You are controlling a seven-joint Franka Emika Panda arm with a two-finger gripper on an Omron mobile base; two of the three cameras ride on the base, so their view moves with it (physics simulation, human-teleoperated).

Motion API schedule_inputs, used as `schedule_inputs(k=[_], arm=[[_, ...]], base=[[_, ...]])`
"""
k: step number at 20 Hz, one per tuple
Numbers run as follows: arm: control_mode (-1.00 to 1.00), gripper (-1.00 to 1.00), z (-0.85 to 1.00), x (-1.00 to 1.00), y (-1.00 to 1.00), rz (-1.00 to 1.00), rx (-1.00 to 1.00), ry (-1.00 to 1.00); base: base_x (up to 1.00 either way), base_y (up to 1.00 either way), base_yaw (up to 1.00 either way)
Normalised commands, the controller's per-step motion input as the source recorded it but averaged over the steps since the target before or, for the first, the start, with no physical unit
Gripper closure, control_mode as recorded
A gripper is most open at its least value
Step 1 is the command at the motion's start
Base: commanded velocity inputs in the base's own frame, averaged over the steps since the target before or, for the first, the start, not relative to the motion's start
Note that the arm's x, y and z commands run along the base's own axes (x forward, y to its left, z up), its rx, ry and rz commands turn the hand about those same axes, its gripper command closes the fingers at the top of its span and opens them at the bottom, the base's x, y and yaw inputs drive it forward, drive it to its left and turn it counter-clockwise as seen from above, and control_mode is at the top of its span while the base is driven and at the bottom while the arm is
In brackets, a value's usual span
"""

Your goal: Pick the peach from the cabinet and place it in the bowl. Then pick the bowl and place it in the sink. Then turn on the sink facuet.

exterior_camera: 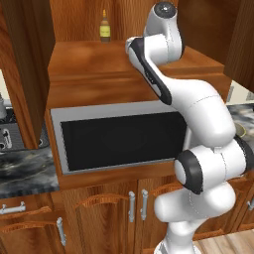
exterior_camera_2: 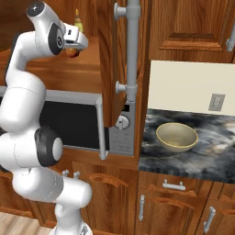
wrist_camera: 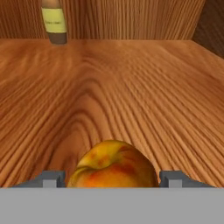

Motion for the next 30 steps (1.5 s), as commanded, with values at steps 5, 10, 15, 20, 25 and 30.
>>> schedule_inputs(k=[5,10,15,20,25,30], arm=[[-1.0,1.0,-0.02,0.0,0.0,0.0,0.0,0.0],[-1.0,1.0,-0.02,-0.61,-0.02,0.0,0.01,-0.06],[-1.0,1.0,0.0,-1.0,-0.07,0.02,0.0,-0.14],[-1.0,1.0,0.0,-1.0,-0.12,0.02,0.0,-0.11],[-1.0,1.0,0.0,-1.0,-0.27,0.0,0.01,-0.06],[-1.0,1.0,0.0,-1.0,-0.51,-0.03,0.01,-0.01]], base=[[0.0,0.0,0.0],[0.0,0.0,0.0],[0.0,0.0,0.0],[0.0,0.0,0.0],[0.0,0.0,0.0],[0.0,0.0,0.0]])
